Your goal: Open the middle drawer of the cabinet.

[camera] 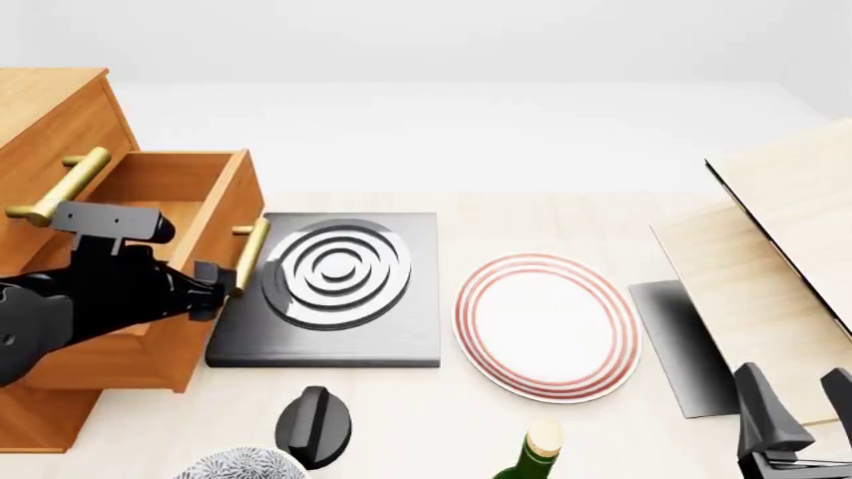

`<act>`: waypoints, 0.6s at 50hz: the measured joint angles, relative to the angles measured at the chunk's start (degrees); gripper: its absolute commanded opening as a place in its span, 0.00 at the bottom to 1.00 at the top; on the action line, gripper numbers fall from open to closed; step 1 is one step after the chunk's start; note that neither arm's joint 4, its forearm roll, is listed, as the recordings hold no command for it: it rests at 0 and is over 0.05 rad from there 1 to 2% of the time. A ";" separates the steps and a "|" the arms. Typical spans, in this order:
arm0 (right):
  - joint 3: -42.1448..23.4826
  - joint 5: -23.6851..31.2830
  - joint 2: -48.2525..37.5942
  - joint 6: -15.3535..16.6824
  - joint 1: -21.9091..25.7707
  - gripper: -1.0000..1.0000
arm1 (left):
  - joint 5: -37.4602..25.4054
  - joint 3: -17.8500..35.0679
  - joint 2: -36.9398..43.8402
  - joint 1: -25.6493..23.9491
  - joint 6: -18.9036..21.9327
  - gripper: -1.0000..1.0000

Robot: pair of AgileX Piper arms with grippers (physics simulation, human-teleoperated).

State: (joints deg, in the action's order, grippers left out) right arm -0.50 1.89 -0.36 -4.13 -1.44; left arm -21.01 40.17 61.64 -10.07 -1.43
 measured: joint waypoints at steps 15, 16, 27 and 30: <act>-0.01 0.11 0.08 -0.07 0.06 1.00 | -0.13 -0.05 -0.14 -0.58 -0.17 1.00; -0.01 0.11 0.09 -0.07 0.06 1.00 | -0.11 -0.04 -0.11 -0.63 -0.17 1.00; 0.00 0.15 0.11 -0.12 0.08 1.00 | 0.09 0.19 0.41 -1.33 -0.15 1.00; 0.00 0.15 0.12 -0.14 0.10 1.00 | 0.19 0.29 0.63 -1.54 -0.14 1.00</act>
State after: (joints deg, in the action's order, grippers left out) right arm -0.50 2.04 -0.24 -4.26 -1.35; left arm -20.83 40.46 62.27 -11.61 -1.56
